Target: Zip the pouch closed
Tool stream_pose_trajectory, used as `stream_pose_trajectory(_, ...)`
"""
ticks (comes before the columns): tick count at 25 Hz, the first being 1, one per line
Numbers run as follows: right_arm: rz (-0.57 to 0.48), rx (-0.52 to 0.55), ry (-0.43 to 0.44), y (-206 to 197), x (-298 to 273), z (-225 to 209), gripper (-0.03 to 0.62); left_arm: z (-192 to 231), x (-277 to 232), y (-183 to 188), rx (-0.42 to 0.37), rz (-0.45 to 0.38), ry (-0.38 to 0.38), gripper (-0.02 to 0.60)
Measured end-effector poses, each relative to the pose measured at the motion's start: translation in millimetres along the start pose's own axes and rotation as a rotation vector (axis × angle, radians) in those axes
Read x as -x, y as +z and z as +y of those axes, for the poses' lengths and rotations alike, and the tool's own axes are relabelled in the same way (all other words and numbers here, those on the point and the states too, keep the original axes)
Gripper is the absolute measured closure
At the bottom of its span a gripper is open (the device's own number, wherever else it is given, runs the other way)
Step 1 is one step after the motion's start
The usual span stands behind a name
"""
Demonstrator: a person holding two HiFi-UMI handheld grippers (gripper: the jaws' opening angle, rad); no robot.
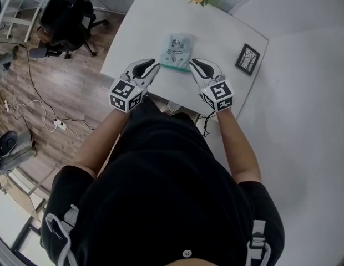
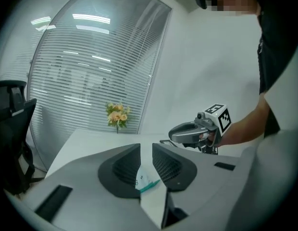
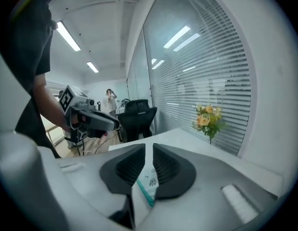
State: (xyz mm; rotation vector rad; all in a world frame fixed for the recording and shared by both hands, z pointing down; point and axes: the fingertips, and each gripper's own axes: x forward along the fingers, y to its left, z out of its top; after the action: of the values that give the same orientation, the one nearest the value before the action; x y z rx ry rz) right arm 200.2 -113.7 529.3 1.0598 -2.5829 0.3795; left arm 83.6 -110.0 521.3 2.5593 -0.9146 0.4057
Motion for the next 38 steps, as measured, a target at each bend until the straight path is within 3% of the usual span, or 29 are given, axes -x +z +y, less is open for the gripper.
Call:
stream_pose_trajectory(7, -0.176, 0.006, 0.012, 58.5, 23.1, 22.8, 0.582, -23.3, 13.5, 59.0, -0.075, -0.122, -0.044, 0.569)
stream_pose_trajectory(21, -0.345, 0.064, -0.012, 143.3, 52.6, 34.5, 0.583, -51.6, 30.0, 139.7, -0.205, -0.295, -0.073, 0.574)
stream_pose_trajectory(31, -0.357, 0.096, -0.043, 158.2, 59.6, 37.9, 0.583, -48.9, 30.6, 155.5, -0.186, -0.327, -0.063, 0.574)
stream_pose_trajectory(38, -0.373, 0.09, -0.049, 163.8, 62.2, 35.0, 0.583, -51.1, 30.5, 153.2, -0.222, -0.32, -0.059, 0.574)
